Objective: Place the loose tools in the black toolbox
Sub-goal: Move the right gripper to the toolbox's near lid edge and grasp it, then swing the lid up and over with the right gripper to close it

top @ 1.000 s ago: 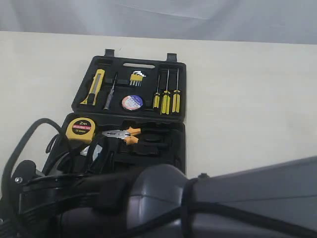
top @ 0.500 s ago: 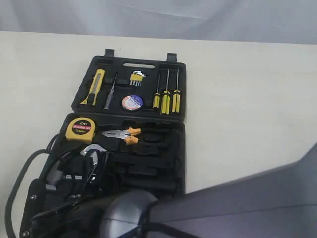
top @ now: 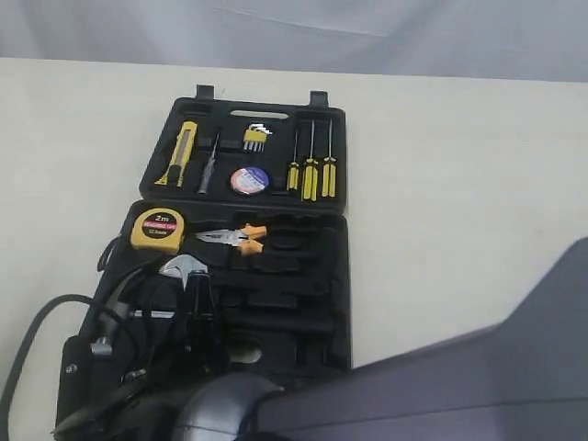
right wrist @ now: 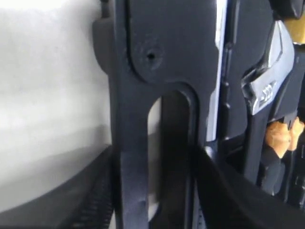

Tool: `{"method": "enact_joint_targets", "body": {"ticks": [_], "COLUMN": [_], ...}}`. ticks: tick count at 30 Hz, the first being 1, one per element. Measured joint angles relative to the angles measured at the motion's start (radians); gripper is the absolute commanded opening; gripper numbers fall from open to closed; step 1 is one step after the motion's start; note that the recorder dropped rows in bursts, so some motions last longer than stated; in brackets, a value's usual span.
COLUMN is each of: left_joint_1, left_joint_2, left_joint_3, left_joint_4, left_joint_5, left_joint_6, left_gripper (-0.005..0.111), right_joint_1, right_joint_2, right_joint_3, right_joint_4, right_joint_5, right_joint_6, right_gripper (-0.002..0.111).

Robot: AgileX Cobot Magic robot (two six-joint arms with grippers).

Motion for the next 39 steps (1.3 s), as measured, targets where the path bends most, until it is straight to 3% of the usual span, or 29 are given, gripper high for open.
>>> {"method": "enact_joint_targets", "body": {"ticks": [9, 24, 28, 37, 39], "left_joint_1": [0.0, 0.0, 0.0, 0.0, 0.0], "left_joint_2": [0.0, 0.0, 0.0, 0.0, 0.0], "left_joint_3": [0.0, 0.0, 0.0, 0.0, 0.0], "left_joint_4": [0.0, 0.0, 0.0, 0.0, 0.0], "left_joint_5": [0.0, 0.0, 0.0, 0.0, 0.0], "left_joint_6": [0.0, 0.0, 0.0, 0.0, 0.0], "left_gripper": [0.0, 0.0, 0.0, 0.0, 0.0], "right_joint_1": [-0.004, -0.027, -0.151, -0.743, -0.799], "right_joint_2": [-0.138, -0.358, -0.365, -0.305, -0.266], "right_joint_3": [-0.044, -0.254, -0.344, -0.493, -0.521], "right_joint_4": [0.197, 0.405, 0.504, 1.116, 1.143], "right_joint_5": [0.072, 0.341, 0.358, 0.339, 0.333], "right_joint_6": [-0.176, -0.475, -0.693, -1.398, -1.431], "right_gripper": [-0.001, -0.001, -0.001, -0.001, -0.001]}}
